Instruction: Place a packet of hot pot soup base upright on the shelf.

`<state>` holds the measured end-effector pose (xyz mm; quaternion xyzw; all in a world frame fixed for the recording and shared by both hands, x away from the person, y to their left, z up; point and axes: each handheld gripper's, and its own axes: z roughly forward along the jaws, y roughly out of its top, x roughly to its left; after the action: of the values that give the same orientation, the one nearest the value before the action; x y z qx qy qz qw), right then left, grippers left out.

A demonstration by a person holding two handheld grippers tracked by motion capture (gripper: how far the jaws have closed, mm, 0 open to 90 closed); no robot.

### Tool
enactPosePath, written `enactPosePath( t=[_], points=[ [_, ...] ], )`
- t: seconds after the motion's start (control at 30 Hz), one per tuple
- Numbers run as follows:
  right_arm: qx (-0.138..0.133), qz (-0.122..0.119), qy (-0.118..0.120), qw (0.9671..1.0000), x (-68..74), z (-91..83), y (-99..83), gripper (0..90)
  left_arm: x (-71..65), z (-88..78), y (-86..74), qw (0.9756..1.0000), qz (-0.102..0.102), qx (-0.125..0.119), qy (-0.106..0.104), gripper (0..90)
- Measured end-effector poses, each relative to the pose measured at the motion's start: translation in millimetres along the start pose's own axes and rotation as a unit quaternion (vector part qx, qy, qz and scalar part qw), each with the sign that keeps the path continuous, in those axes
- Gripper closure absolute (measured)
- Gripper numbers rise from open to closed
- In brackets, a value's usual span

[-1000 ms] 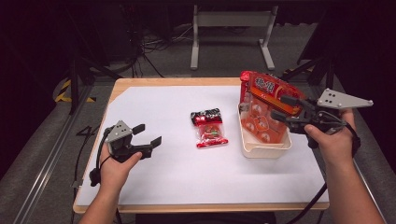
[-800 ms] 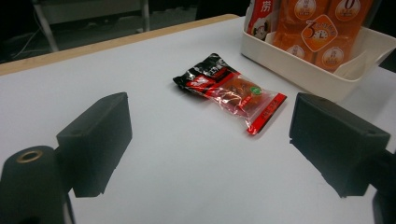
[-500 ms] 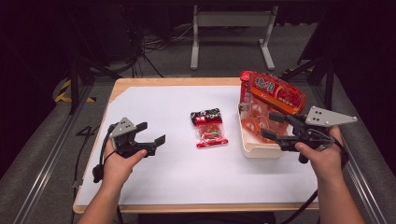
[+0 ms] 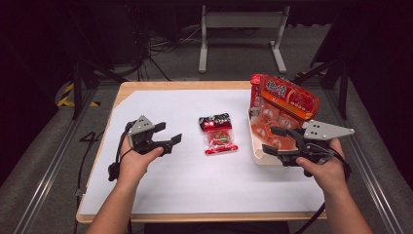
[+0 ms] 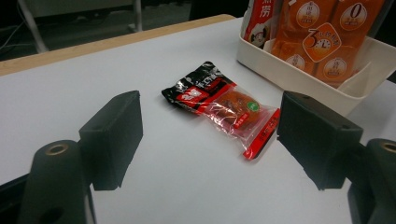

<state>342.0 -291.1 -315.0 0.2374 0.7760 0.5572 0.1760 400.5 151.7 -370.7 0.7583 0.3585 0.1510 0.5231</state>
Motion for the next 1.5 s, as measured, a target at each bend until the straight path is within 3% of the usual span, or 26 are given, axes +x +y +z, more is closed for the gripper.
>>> enactPosePath(
  t=[0.37,0.67,0.8,1.0,1.1,1.2,1.33,1.4,1.5],
  points=[
    [0.005,0.003,-0.003,1.0000,-1.1,-0.5,-5.8,31.7,1.9,31.5,7.0,0.9998,-0.017,0.003,0.005,21.8],
    [0.009,0.005,-0.007,0.9999,0.0,-2.0,-9.1,31.0,3.4,60.4,5.5,0.9993,-0.036,0.009,0.006,26.8],
    [0.014,0.003,-0.012,0.9998,1.8,-2.9,-11.1,30.6,5.5,68.7,6.6,0.9991,-0.039,-0.003,0.016,29.4],
    [0.016,0.005,-0.018,0.9997,3.5,-5.9,-13.5,30.2,7.0,84.6,13.8,0.9992,-0.035,0.021,0.006,29.9],
    [0.017,0.007,-0.021,0.9996,3.7,-7.6,-14.6,30.1,9.6,93.1,13.6,0.9986,-0.043,0.030,0.006,28.5],
    [0.018,0.007,-0.022,0.9996,4.0,-8.6,-15.4,29.9,12.9,102.2,11.7,0.9976,-0.055,0.042,0.002,27.9],
    [0.018,0.008,-0.023,0.9995,3.7,-9.5,-16.6,29.7,16.7,113.0,7.8,0.9973,-0.051,0.051,0.009,30.1],
    [0.019,0.009,-0.023,0.9995,3.8,-9.8,-17.0,29.6,18.5,117.6,5.8,0.9960,-0.063,0.063,0.001,33.7],
    [0.021,0.009,-0.024,0.9995,4.1,-10.0,-17.7,29.4,20.2,125.0,1.9,0.9951,-0.062,0.077,0.004,29.4]
  ],
)
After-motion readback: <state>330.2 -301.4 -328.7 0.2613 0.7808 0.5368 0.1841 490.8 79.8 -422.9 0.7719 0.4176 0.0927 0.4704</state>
